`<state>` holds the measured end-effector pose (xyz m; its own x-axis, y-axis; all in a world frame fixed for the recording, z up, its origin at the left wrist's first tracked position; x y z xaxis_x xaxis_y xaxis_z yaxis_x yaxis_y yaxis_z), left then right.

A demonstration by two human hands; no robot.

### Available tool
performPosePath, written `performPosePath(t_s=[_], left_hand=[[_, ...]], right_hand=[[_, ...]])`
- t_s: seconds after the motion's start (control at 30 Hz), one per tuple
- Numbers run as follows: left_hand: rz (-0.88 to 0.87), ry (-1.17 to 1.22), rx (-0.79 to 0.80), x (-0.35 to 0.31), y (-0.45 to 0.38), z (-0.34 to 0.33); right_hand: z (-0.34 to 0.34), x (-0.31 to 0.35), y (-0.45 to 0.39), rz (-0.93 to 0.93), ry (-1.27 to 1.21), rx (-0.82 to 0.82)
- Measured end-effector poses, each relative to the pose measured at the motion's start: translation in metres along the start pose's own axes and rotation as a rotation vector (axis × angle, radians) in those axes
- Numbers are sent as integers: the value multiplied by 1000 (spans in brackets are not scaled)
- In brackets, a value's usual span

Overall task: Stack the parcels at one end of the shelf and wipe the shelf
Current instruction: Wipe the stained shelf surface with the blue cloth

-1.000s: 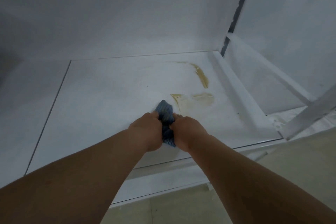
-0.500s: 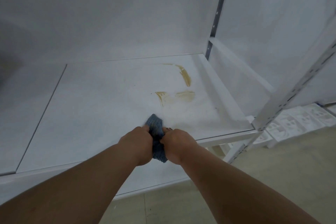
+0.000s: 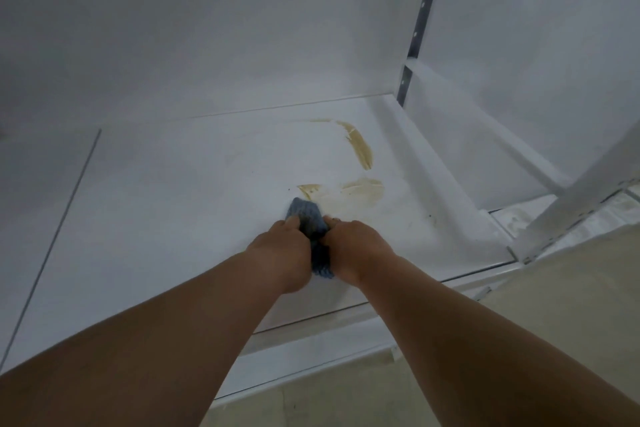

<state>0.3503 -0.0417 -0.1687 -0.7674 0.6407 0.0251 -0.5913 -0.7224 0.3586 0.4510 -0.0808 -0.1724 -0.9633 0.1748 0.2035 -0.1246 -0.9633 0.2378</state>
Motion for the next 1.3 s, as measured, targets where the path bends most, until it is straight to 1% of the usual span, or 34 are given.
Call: performPosePath(t_s=[0.13, 0.27, 0.43, 0.57, 0.63, 0.73, 0.83, 0.97, 1.07, 1.17, 1.2, 1.3], left_hand=[[-85, -56, -65, -8, -19, 13], [-127, -101, -79, -16, -31, 20], [-165, -172, -104, -25, -27, 21], [-165, -170, -74, -41, -12, 15], [-162, -175, -43, -50, -2, 9], [-141, -160, -8, -60, 13, -2], [-109, -80, -32, -70, 29, -8], [-112, -48, -47, -78, 49, -11], [-106, 104, 29, -80, 64, 0], [-20, 488, 129, -77, 79, 15], [2, 587, 160, -76, 84, 19], [59, 730, 186, -75, 93, 32]], right_hand=[[5, -19, -19, -51, -21, -54], [6, -32, -21, -107, -66, -62], [3, -41, -4, -147, -75, -52], [-2, -44, 22, -168, -113, -24], [-1, -44, 39, -155, -119, -22], [3, -42, 66, -100, -47, 1], [3, -42, 88, -48, 52, 40], [2, -45, 110, -2, 94, 125], [16, -48, 123, 38, 46, 223], [42, -54, 138, 38, -99, 267], [51, -55, 143, 30, -136, 260], [71, -59, 151, -13, -286, 181]])
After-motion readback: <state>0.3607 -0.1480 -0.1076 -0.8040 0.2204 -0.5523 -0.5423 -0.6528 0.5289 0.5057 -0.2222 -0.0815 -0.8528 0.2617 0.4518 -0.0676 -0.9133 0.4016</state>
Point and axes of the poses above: each hand's wrist, its own y-axis away from the middle knuckle, its own z-axis out of the back of the hand, x = y × z, the point moved 5 cm from there along -y, towards the middle knuckle, and after that the axes turned 8 degrees about -y, right-handed, at the moved point
